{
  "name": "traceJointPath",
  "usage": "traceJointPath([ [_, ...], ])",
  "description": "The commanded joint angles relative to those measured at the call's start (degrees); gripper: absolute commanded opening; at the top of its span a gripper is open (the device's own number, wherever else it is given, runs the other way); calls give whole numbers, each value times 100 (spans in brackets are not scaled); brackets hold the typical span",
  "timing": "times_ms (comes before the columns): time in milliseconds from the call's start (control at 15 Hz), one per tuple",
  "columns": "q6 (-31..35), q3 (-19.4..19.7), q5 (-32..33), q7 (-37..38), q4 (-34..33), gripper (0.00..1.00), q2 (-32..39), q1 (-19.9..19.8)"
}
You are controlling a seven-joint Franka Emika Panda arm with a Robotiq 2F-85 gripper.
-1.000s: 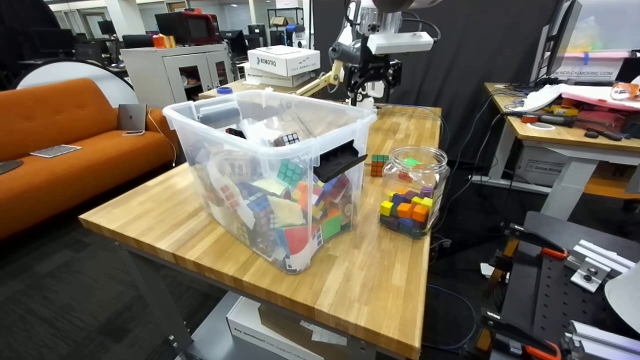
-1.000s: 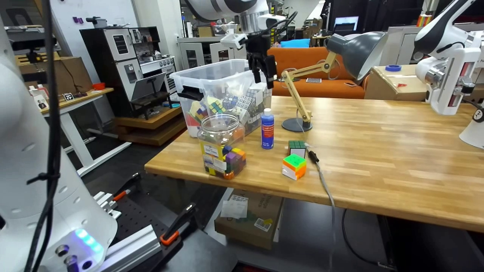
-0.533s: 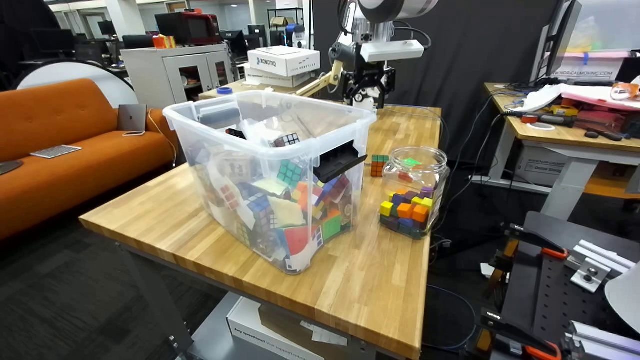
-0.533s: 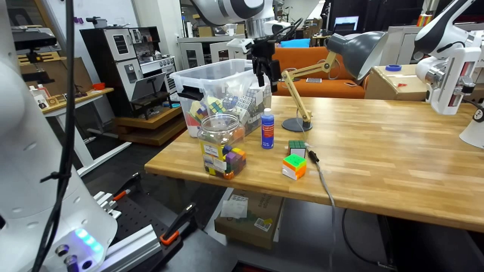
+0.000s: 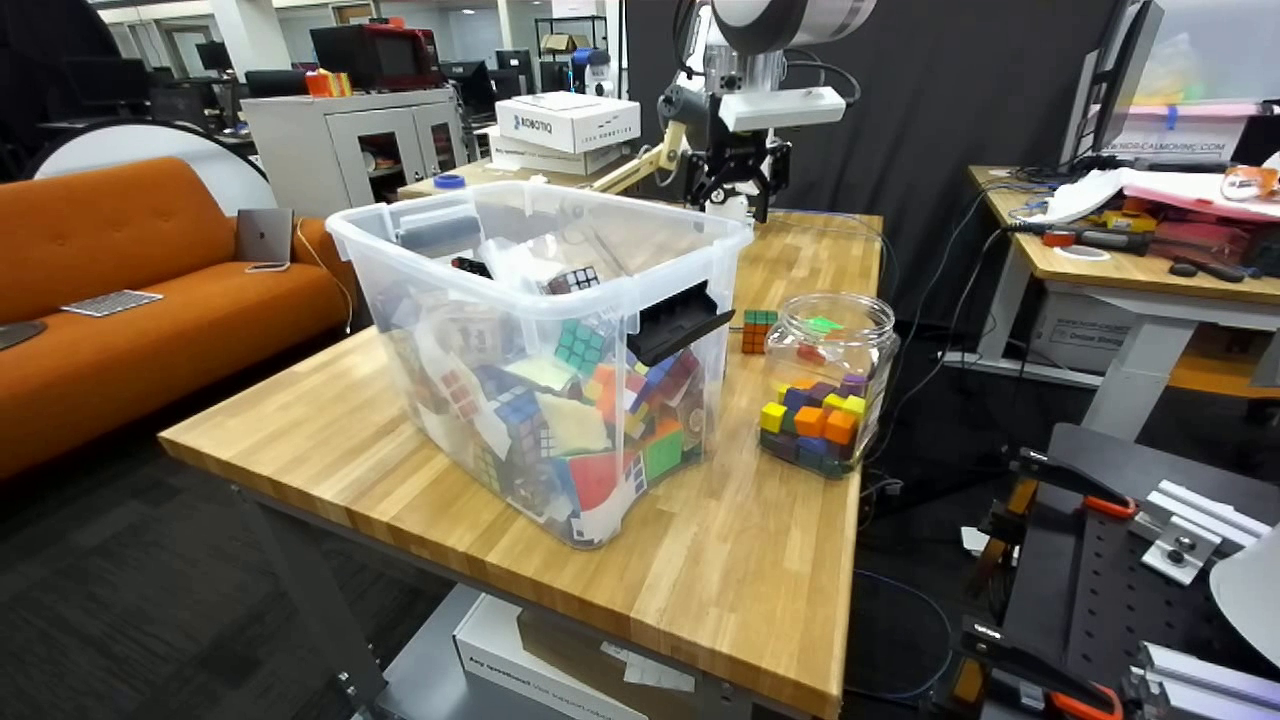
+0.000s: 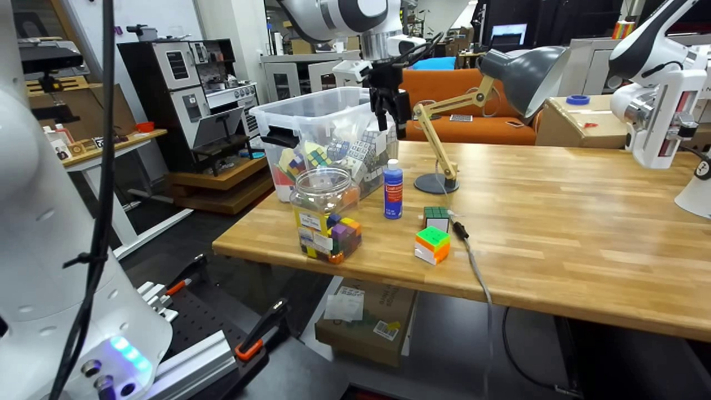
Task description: Move the bottle away from the storage box
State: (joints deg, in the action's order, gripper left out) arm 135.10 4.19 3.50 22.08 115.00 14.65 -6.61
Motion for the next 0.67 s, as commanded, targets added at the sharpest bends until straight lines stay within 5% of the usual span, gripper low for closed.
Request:
traceJointPath([
  [0, -89, 125, -140, -86, -248, 100, 319, 117],
  [600, -243, 86, -850, -419, -817, 100, 1371, 14],
])
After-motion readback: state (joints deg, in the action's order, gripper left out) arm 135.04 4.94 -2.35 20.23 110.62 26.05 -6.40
